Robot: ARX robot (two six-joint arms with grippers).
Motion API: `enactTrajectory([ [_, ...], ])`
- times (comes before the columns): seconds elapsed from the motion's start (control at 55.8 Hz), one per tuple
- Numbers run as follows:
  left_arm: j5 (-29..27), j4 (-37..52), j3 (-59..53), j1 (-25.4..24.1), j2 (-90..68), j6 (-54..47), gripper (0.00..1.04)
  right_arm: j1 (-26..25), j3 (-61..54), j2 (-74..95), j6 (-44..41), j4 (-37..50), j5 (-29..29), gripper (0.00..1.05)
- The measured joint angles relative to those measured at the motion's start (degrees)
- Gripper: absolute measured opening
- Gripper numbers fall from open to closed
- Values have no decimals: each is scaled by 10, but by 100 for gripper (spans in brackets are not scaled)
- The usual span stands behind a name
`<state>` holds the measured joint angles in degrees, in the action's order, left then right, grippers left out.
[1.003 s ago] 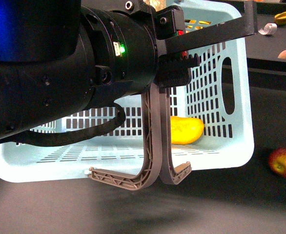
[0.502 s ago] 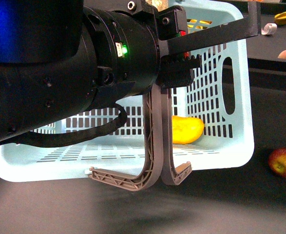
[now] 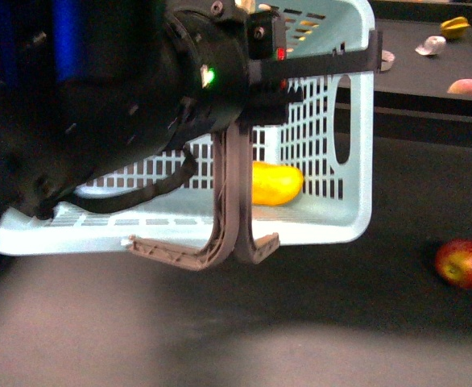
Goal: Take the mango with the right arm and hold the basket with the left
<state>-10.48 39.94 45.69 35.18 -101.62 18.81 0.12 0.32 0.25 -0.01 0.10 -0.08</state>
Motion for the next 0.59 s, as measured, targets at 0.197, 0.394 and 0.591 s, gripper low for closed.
enactTrajectory([
  [0.197,-68,-44,89,-62,-53,184,5,0,0,0,0,0,0,97],
  [0.394,-115,-92,134,-110,-99,358,5,0,0,0,0,0,0,97],
  [0.591,-155,-112,144,-131,-124,532,5,0,0,0,0,0,0,97],
])
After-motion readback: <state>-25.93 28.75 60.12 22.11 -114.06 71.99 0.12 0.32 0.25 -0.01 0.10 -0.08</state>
